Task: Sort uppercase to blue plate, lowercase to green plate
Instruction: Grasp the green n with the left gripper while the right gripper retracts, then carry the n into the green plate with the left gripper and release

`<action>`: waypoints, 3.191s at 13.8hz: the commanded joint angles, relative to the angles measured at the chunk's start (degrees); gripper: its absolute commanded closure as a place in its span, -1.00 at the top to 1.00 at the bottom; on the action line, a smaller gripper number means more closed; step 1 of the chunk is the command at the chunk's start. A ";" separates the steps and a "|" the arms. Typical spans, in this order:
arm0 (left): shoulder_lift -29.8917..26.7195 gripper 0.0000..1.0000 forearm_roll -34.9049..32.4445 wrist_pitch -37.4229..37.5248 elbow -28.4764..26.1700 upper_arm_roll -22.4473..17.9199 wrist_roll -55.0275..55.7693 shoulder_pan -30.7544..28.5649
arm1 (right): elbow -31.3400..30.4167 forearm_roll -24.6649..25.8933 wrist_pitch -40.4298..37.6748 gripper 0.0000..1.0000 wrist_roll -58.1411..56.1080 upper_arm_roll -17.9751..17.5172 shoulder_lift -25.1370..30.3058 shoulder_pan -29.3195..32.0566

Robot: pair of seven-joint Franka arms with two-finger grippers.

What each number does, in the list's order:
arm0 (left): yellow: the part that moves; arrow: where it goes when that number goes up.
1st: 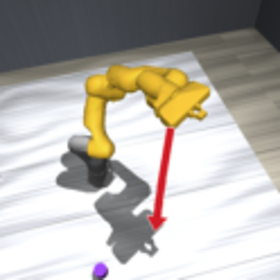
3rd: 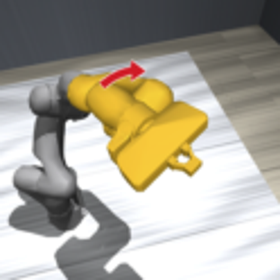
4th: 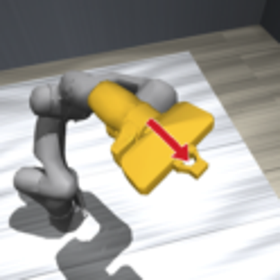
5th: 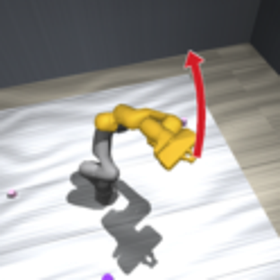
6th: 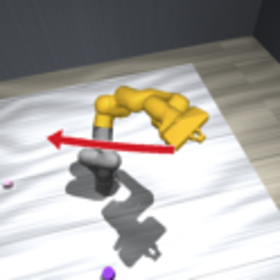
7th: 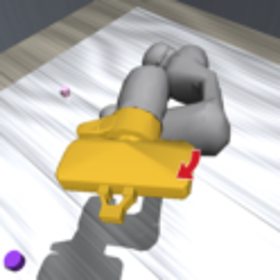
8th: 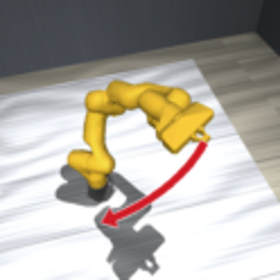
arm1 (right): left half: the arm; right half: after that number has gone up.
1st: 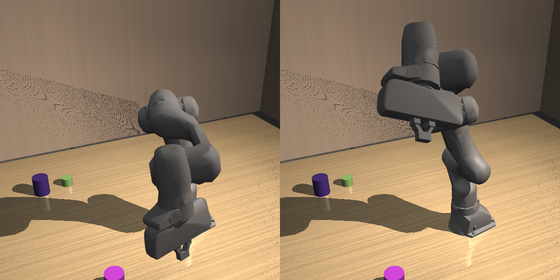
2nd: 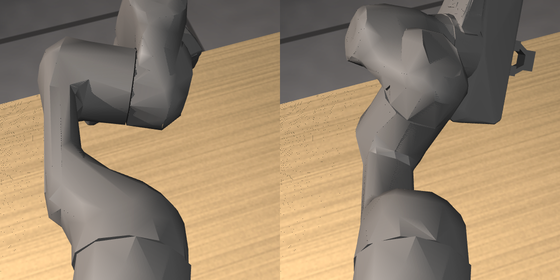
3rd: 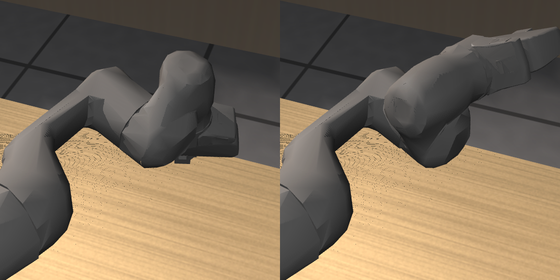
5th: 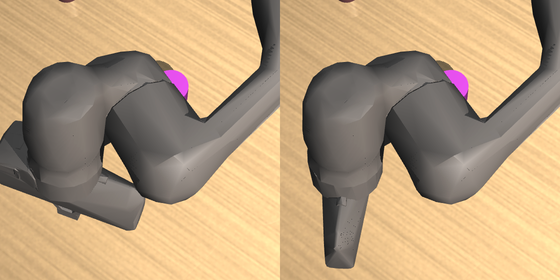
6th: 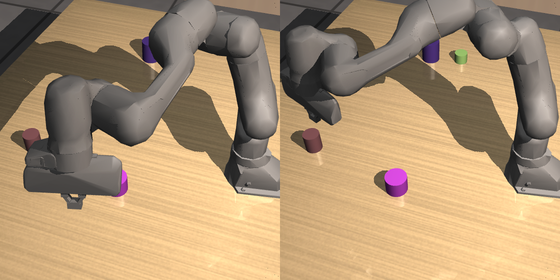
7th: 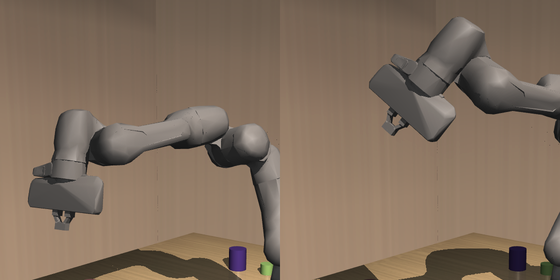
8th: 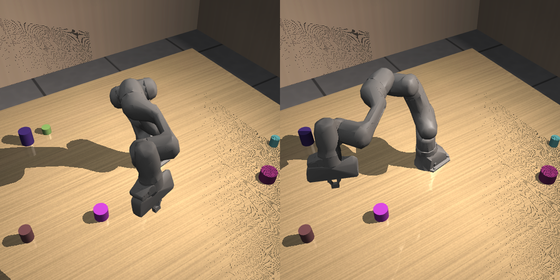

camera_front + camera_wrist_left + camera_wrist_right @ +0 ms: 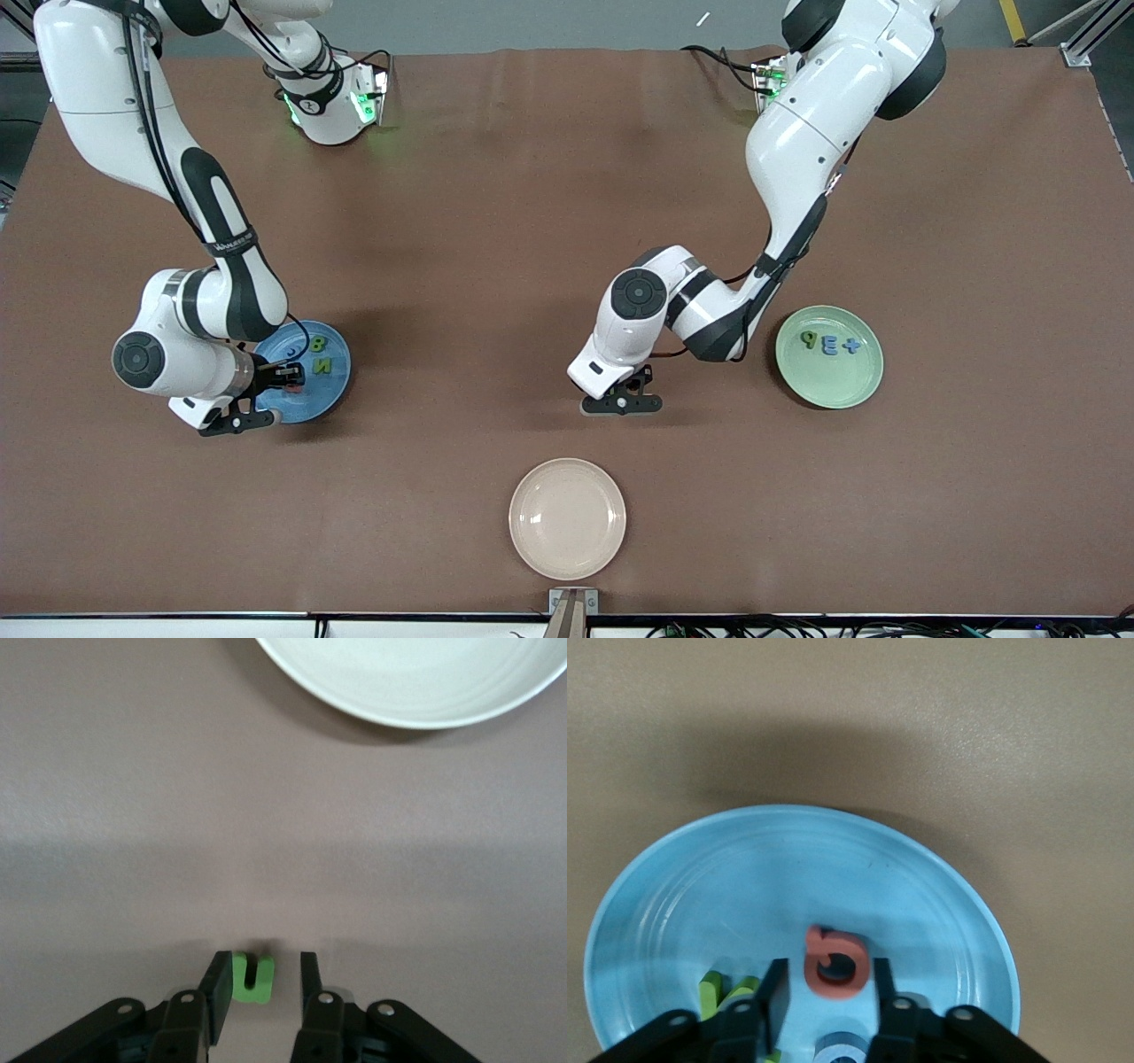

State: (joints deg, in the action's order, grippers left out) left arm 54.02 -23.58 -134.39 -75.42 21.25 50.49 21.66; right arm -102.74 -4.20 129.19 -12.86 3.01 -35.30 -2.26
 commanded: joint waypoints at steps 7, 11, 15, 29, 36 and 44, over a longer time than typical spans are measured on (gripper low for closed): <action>0.38 -0.12 0.46 2.11 -0.43 -0.33 -0.49 0.48 | 2.01 -0.11 -10.69 1.00 8.29 -1.08 6.20 0.50; 1.26 -0.12 0.11 2.02 -0.34 -0.42 -0.66 0.66 | 8.51 0.86 -24.82 1.00 9.35 -0.81 11.56 2.96; 1.61 -0.14 0.20 1.94 -0.17 -0.68 -0.84 0.66 | 9.93 5.24 -32.75 1.00 9.17 0.33 19.29 3.40; 1.00 -0.77 -0.15 1.50 -0.08 -0.77 -4.18 0.14 | 21.70 4.82 -44.37 1.00 10.49 0.60 24.05 4.98; -17.15 -0.76 0.02 4.84 -19.89 3.00 -12.15 -13.02 | 23.98 0.95 -44.55 1.00 10.31 0.77 24.05 6.65; -27.57 -0.76 -5.85 0.11 -40.58 14.52 -31.41 -43.26 | 23.82 0.86 -47.27 1.00 9.52 0.24 24.05 6.74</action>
State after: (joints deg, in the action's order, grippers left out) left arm 27.85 -26.45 -130.86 -111.92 34.83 20.59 -18.34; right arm -79.34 -2.82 83.40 -3.07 3.66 -11.17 4.24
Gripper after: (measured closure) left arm 0.736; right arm 0.000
